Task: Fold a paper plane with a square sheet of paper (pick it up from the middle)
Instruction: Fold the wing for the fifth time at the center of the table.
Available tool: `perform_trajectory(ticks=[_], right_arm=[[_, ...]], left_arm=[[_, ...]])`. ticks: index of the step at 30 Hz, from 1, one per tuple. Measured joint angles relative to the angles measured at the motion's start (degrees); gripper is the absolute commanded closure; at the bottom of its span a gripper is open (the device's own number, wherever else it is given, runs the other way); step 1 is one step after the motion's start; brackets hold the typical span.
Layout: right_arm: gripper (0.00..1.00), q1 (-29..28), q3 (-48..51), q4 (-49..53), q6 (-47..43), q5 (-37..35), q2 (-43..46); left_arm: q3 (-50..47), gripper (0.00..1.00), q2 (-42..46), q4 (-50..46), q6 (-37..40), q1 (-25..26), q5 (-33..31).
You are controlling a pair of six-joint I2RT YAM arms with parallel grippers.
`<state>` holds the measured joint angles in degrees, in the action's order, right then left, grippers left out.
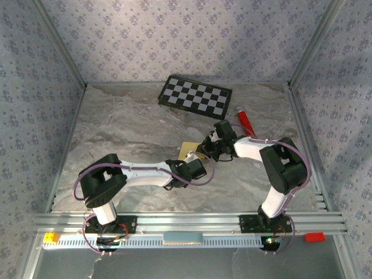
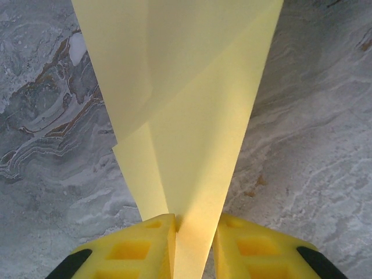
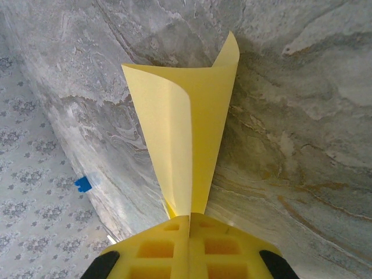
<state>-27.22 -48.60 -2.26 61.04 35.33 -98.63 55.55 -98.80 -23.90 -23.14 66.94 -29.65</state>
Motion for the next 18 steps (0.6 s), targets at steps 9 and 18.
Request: perform_trajectory(ticks=[9,18], right_arm=[[0.97,0.0,0.0,0.0,-0.02,0.0,0.0],[0.97,0.0,0.0,0.0,-0.02,0.0,0.0]], left_arm=[[-0.02,0.78,0.0,0.0,-0.02,0.0,-0.24],[-0.66,0.84,0.0,-0.13,-0.44,0.0,-0.42]])
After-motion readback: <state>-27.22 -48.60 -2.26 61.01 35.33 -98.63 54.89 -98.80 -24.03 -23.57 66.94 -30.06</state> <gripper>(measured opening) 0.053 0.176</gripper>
